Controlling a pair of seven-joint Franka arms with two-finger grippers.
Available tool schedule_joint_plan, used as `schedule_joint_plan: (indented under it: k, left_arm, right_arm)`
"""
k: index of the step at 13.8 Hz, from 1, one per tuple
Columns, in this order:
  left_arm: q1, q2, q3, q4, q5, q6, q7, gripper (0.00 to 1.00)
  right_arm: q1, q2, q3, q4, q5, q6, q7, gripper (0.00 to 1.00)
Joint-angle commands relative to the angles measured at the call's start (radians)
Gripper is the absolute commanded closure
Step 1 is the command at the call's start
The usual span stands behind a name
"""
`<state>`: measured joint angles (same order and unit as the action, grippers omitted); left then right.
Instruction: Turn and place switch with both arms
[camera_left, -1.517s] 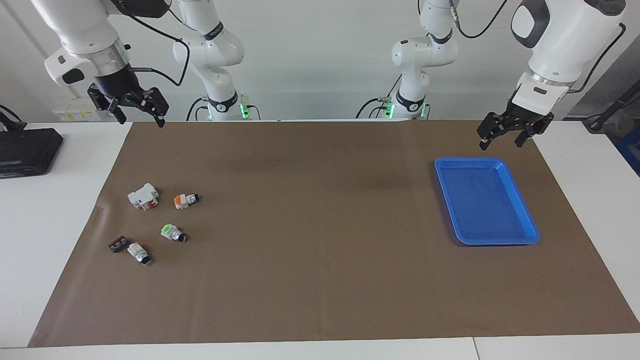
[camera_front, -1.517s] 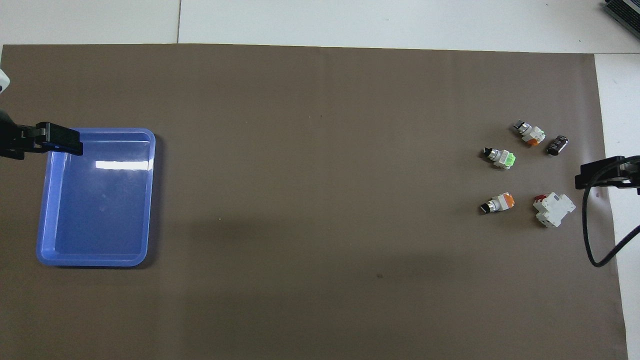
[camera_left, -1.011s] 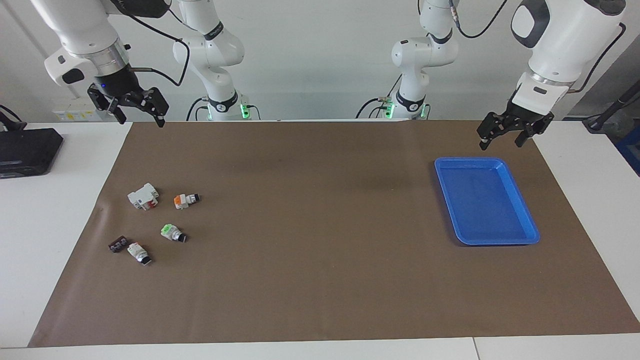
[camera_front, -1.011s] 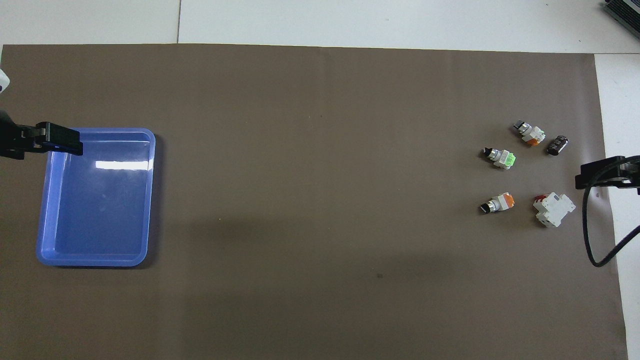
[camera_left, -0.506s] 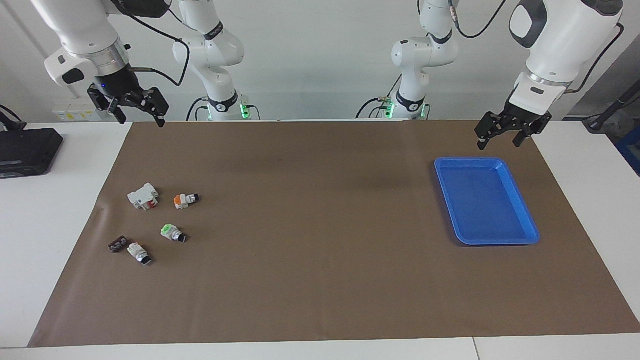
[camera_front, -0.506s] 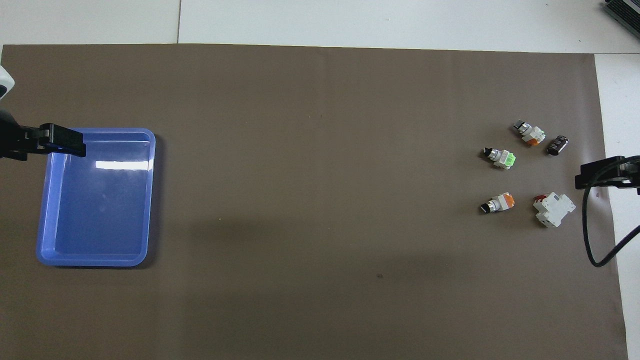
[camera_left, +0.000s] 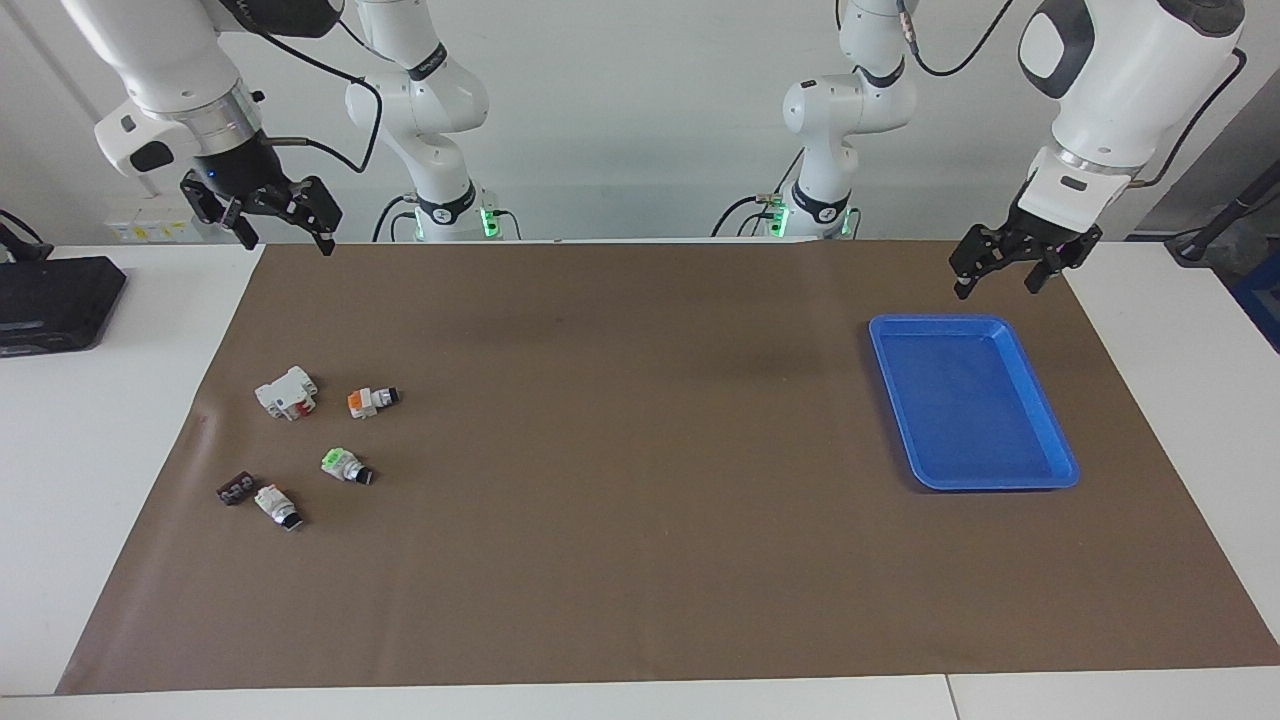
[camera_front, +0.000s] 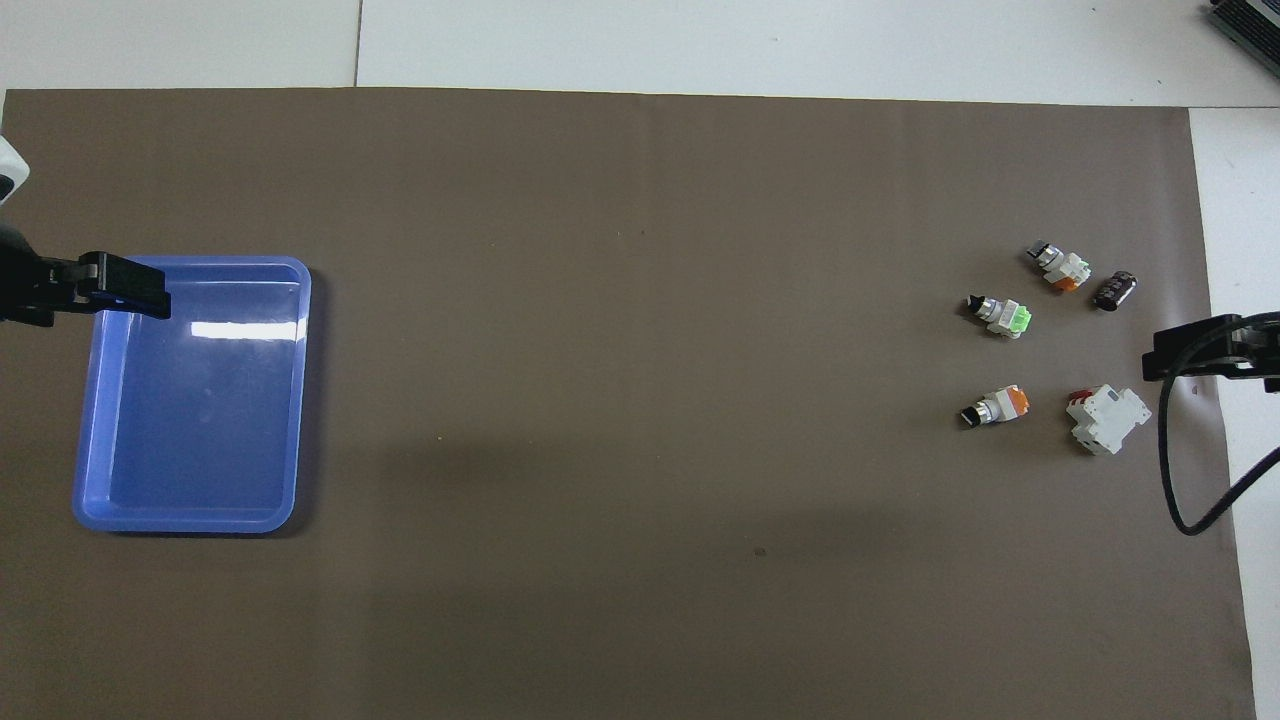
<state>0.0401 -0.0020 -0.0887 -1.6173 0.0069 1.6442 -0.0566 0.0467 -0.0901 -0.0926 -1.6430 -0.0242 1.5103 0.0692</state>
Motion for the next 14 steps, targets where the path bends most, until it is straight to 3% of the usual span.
schedule_joint_plan:
  k: [1, 7, 11, 14]
  left_arm:
    - [0.009, -0.033, 0.0, -0.038, 0.001, 0.009, -0.002, 0.0]
    - [0.041, -0.033, 0.0, -0.042, 0.001, 0.011, 0.006, 0.0]
    - [0.034, -0.03, 0.0, -0.033, 0.001, 0.014, 0.008, 0.0]
    - [0.027, -0.027, -0.005, -0.026, -0.005, 0.009, 0.011, 0.0]
  right_arm:
    - [0.004, -0.016, -0.004, -0.021, -0.002, 0.014, -0.04, 0.0]
    - [-0.021, -0.019, -0.006, -0.04, 0.001, 0.044, -0.221, 0.0]
    - [-0.099, -0.026, -0.007, -0.086, 0.026, 0.079, -0.58, 0.0]
    - [-0.177, -0.042, -0.009, -0.202, 0.134, 0.213, -0.886, 0.0]
